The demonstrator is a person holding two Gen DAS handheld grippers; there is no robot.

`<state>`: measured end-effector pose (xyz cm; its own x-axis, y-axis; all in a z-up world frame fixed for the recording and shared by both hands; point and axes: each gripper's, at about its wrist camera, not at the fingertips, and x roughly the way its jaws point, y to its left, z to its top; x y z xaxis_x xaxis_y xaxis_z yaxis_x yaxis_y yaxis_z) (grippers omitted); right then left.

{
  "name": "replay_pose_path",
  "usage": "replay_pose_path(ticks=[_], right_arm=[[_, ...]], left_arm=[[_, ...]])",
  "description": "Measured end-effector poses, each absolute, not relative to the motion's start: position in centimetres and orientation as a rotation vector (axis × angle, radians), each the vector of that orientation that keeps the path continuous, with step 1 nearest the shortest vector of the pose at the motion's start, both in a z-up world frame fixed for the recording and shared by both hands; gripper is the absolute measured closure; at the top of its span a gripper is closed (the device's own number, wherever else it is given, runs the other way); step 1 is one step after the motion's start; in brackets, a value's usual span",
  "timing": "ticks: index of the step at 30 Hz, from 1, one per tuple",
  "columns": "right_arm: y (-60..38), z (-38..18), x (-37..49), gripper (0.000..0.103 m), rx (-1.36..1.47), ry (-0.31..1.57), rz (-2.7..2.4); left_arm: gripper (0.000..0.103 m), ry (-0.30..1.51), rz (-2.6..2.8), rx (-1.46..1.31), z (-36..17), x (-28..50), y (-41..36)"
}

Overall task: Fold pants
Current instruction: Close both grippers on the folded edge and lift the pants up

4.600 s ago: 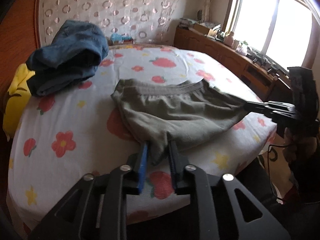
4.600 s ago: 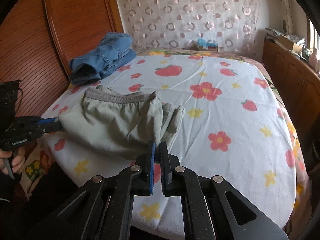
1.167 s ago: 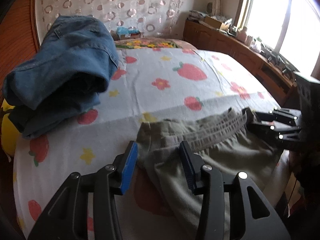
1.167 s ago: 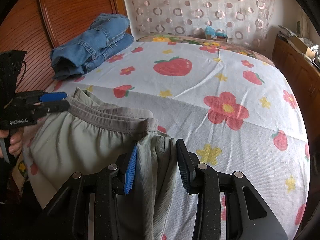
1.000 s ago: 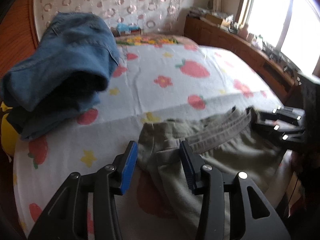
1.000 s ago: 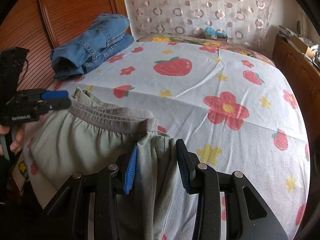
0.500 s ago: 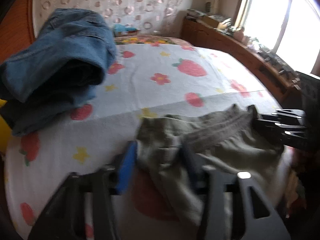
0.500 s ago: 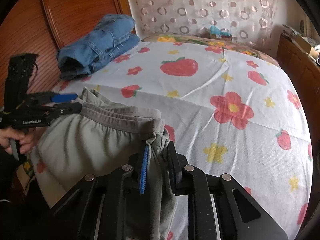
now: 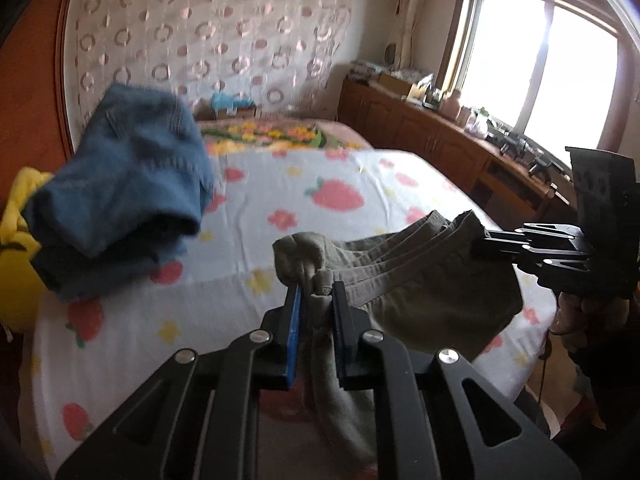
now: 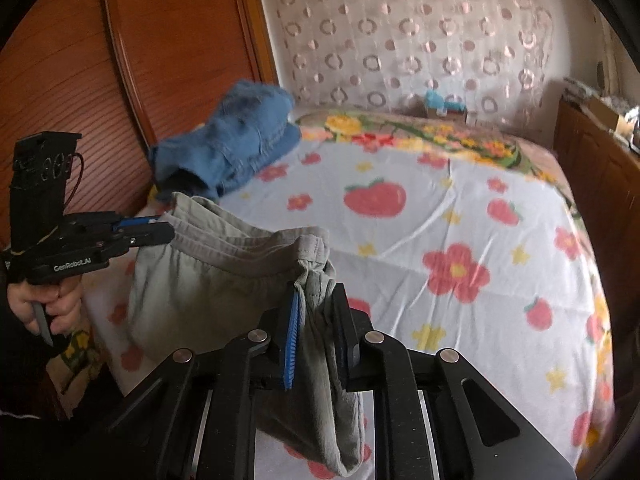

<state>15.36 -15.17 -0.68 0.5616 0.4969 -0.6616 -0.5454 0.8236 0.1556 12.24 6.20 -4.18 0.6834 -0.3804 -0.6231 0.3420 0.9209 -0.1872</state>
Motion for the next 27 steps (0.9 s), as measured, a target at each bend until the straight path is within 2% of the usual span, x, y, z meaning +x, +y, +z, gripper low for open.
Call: replay_pose_path(ticks=[17, 27], right_arm=[[-13.6, 9.4, 17.1, 0.091, -0.189, 0.536, 0.588], [-9.7, 13.0, 20.9, 0.091, -0.263, 0.447, 0.605]], left_arm=[[0.092, 0.543, -0.344, 0.003, 3.9, 14.8, 7.4], [0.092, 0.485, -0.262, -0.007, 6.2, 16.7, 10.6]])
